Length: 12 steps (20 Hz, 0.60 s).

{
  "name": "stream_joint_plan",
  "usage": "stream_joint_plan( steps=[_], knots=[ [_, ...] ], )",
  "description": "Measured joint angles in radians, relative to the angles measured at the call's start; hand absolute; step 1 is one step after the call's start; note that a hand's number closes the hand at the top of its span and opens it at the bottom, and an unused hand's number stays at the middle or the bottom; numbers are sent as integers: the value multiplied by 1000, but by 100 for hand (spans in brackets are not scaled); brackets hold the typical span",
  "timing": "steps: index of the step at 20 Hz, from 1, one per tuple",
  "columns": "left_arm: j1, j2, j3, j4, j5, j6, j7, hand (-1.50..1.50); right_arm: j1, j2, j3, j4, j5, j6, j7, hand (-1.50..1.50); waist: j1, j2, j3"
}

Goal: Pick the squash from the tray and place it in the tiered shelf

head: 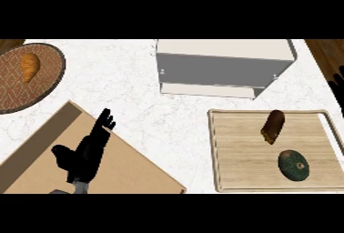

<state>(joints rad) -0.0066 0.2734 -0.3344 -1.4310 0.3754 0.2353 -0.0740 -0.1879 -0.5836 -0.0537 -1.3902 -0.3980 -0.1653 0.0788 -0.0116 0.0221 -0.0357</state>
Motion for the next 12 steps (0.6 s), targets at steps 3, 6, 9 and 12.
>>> stream_joint_plan(
  steps=[3, 6, 9, 12],
  knots=[
    [5, 25, 26, 11, -2, -1, -16, 0, 75, -39, -47, -46, 30, -29, -41, 150, -14, -18, 22],
    [41, 64, 62, 17, 13, 13, 26, 0, 167, -96, -148, -80, 60, -72, -131, 150, -56, -34, 33],
    [64, 83, 82, -8, 42, 12, 64, 0, 312, -138, -189, -3, 141, -144, -115, 150, -84, -32, 38],
    [49, 105, 106, -4, 77, 1, 128, 0, 434, -83, -258, 10, 102, -149, -186, -150, -77, -35, 41]
  ],
)
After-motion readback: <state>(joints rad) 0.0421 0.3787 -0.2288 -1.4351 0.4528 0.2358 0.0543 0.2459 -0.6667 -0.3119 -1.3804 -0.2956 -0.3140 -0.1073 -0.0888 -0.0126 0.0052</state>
